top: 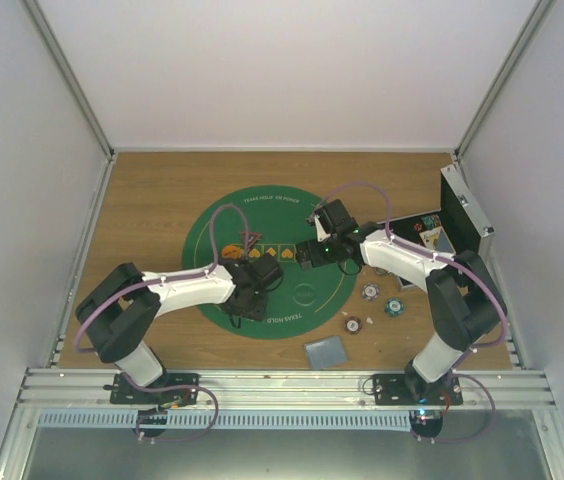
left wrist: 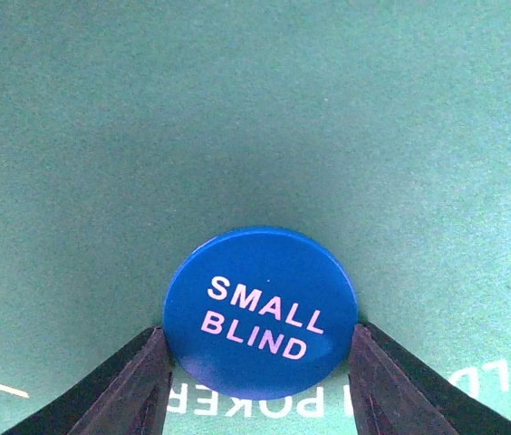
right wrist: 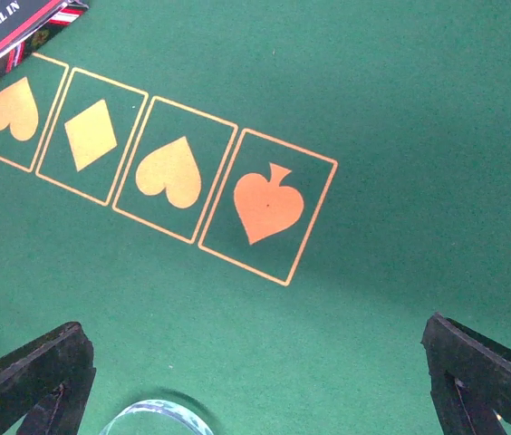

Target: Distribute texas hold em gaming equipment

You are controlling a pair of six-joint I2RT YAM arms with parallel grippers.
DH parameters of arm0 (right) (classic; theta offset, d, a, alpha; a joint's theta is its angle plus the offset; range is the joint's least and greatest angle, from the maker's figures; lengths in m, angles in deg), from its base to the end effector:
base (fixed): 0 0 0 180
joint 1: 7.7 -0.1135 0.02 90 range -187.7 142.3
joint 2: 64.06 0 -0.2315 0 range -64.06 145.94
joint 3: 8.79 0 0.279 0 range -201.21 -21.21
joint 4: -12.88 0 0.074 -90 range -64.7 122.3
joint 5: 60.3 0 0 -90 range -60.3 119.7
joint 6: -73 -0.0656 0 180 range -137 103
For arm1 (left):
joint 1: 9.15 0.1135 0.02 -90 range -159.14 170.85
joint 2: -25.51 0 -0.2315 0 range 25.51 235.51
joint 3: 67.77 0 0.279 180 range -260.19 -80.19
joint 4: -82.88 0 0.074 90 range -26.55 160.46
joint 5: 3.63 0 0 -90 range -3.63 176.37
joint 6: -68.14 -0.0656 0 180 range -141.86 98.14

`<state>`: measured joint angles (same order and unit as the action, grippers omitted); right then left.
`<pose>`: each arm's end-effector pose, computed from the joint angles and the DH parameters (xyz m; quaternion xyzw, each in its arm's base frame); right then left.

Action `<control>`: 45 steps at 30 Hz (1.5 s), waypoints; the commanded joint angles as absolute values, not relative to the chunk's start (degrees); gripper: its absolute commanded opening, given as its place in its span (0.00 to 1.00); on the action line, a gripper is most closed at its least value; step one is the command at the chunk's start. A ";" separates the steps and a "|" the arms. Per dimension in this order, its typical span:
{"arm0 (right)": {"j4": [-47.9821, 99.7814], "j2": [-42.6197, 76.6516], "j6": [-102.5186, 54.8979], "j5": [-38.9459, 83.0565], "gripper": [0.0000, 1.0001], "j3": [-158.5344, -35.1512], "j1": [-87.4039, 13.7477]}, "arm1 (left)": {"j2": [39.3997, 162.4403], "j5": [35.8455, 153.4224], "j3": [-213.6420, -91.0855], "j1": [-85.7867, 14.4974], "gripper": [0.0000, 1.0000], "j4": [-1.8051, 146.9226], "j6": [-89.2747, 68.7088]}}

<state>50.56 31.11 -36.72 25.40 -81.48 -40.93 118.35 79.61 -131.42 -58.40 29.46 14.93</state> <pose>0.3052 0.2058 0.1164 -0.1232 0.9578 0.1472 0.2141 0.1971 -0.2169 0.0707 0.1043 0.9907 -0.0009 0.0872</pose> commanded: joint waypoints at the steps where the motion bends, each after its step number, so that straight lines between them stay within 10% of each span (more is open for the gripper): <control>1: 50.13 30.90 -35.79 26.34 1.00 -83.17 -41.38 | 121.24 75.62 -129.35 -54.84 0.54 25.50 15.69; 31: 50.18 31.09 -33.19 28.54 1.00 -85.15 -41.36 | 121.18 69.77 -130.58 -32.16 0.55 28.60 6.02; 45: 49.49 28.62 -32.36 31.31 1.00 -86.73 -41.41 | 115.80 75.20 -135.47 -32.25 0.85 30.36 3.44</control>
<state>50.56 31.15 -33.07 28.94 -85.24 -40.96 118.61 74.01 -133.03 -32.50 29.00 4.86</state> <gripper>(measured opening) 0.995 0.842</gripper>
